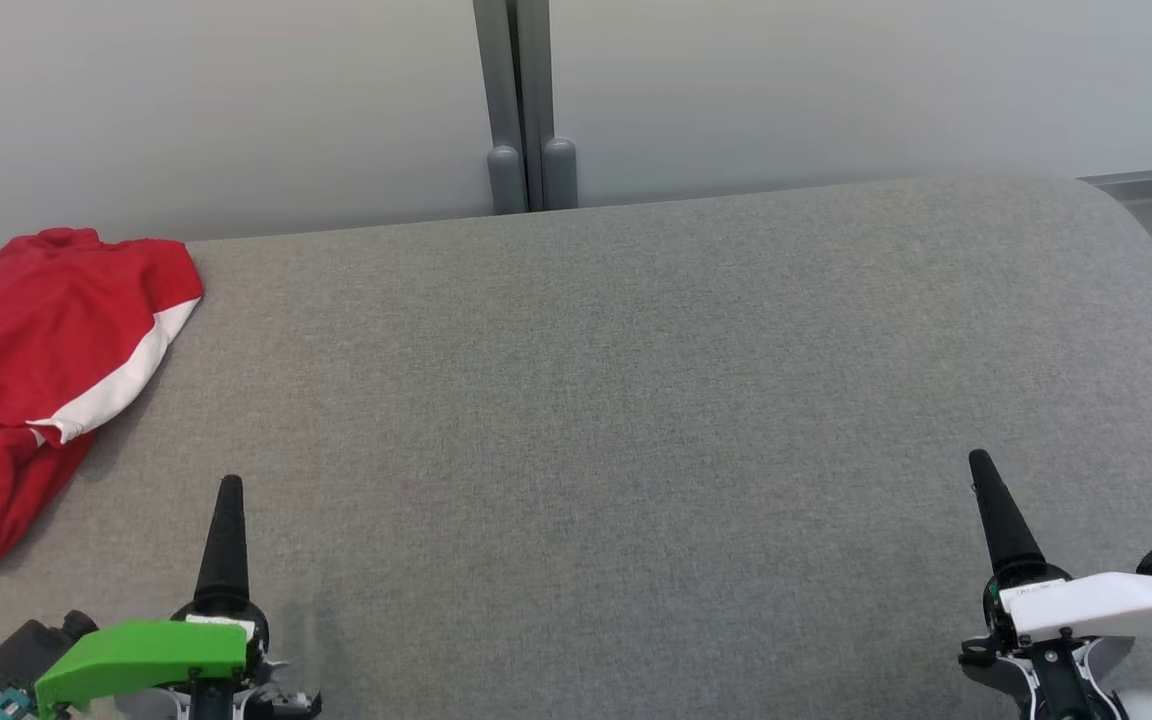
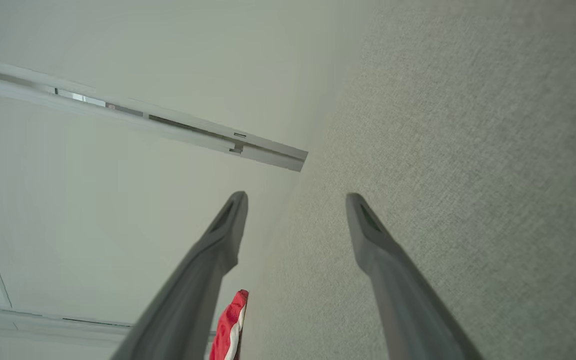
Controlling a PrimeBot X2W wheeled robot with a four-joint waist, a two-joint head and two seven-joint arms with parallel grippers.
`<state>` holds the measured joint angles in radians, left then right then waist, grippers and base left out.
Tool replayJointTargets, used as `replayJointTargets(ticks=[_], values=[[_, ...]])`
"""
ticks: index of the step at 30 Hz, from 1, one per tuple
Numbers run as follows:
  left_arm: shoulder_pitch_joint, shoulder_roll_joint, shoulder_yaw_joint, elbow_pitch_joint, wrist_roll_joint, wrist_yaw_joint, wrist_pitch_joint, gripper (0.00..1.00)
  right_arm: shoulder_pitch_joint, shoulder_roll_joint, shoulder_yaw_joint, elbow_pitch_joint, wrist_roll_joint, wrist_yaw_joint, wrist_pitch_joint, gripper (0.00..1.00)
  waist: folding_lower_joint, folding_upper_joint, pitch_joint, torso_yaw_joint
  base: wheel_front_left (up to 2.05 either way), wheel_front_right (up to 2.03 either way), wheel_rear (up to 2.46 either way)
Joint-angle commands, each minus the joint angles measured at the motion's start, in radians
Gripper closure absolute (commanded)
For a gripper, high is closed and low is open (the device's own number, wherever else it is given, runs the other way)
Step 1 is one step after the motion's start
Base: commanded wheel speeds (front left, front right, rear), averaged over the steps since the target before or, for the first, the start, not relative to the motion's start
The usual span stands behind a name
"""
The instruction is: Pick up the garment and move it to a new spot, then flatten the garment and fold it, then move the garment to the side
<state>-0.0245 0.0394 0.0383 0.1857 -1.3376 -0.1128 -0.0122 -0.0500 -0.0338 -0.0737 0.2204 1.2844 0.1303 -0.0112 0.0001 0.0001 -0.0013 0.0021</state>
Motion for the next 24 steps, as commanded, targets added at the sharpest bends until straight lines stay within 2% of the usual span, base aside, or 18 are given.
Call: replayJointTargets(ticks=[1, 13, 24], values=[[-0.007, 0.006, -0.007, -0.029, 0.063, 0.011, -0.013, 0.0, -0.004, -0.009, 0.005, -0.034, -0.064, 0.0, -0.014, 0.0, 0.0, -0.0001, 0.0, 0.0, 0.0, 0.0, 0.0], [0.002, 0.007, -0.055, -0.082, 0.344, 0.061, -0.056, 0.0, 0.003, -0.01, 0.039, -0.09, -0.343, 0.0, -0.056, 0.0, 0.0, -0.0001, -0.002, 0.0, 0.0, 0.0, 0.0], [0.028, 0.009, -0.075, -0.073, 0.52, 0.07, -0.091, 0.0, 0.01, -0.012, 0.049, -0.084, -0.515, 0.0, -0.092, 0.0, 0.0, -0.0001, -0.006, 0.001, 0.0, 0.0, 0.0]])
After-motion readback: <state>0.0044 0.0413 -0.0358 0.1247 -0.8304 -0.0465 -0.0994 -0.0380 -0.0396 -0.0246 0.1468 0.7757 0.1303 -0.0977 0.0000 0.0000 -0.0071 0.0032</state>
